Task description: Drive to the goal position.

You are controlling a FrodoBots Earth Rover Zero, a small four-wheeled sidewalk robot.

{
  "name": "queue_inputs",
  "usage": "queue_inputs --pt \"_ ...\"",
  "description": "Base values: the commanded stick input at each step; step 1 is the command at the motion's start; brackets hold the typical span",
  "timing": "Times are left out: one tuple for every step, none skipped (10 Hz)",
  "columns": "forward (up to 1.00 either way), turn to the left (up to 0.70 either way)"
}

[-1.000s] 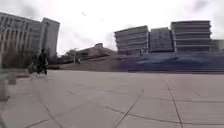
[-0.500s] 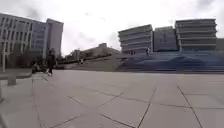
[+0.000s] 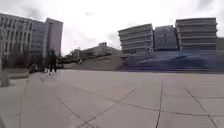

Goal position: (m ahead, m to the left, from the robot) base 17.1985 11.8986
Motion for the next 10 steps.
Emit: queue_inputs --pt "0.70 0.02" --pt "0.70 0.02" --pt "0.70 0.02" --pt "0.70 0.02" --pt "0.70 0.02" --pt "0.70 0.02" --pt "0.70 0.02" --pt "0.70 0.37" --pt "0.70 0.37" --pt "0.70 0.37"
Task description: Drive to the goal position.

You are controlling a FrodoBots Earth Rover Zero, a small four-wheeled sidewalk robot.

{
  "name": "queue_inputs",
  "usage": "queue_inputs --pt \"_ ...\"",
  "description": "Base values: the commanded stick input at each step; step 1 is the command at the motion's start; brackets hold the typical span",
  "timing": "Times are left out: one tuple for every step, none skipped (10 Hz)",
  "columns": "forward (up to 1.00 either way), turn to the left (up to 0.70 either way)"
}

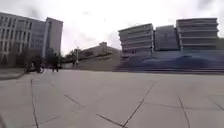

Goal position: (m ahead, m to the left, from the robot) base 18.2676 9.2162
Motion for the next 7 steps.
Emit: queue_inputs --pt "0.70 0.37" --pt "0.70 0.37" --pt "0.70 0.37" --pt "0.70 0.37" --pt "0.70 0.37" --pt "0.70 0.37" --pt "0.70 0.11"
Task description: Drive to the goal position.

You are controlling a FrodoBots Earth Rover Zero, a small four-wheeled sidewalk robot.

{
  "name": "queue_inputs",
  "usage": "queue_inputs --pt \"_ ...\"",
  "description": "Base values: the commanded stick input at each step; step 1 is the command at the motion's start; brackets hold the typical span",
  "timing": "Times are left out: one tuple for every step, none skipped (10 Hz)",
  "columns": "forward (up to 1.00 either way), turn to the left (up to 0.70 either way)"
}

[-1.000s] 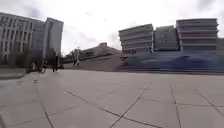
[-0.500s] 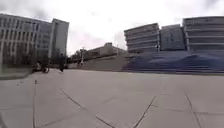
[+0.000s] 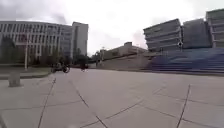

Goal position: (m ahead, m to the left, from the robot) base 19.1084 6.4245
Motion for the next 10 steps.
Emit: queue_inputs --pt "0.70 0.02" --pt "0.70 0.02" --pt "0.70 0.02" --pt "0.70 0.02" --pt "0.70 0.02" --pt "0.70 0.02" --pt "0.70 0.02" --pt "0.70 0.02" --pt "0.70 0.02" --pt "0.70 0.02"
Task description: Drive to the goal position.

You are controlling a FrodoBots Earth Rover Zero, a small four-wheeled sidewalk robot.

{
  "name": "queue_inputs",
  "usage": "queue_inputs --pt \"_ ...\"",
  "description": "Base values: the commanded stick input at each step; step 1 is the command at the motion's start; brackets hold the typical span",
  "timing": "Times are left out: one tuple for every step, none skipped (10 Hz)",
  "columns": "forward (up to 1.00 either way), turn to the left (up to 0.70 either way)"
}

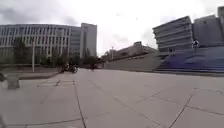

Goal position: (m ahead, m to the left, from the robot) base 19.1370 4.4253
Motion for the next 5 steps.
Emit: queue_inputs --pt "0.70 0.02" --pt "0.70 0.02" --pt "0.70 0.02" --pt "0.70 0.02" --pt "0.70 0.02"
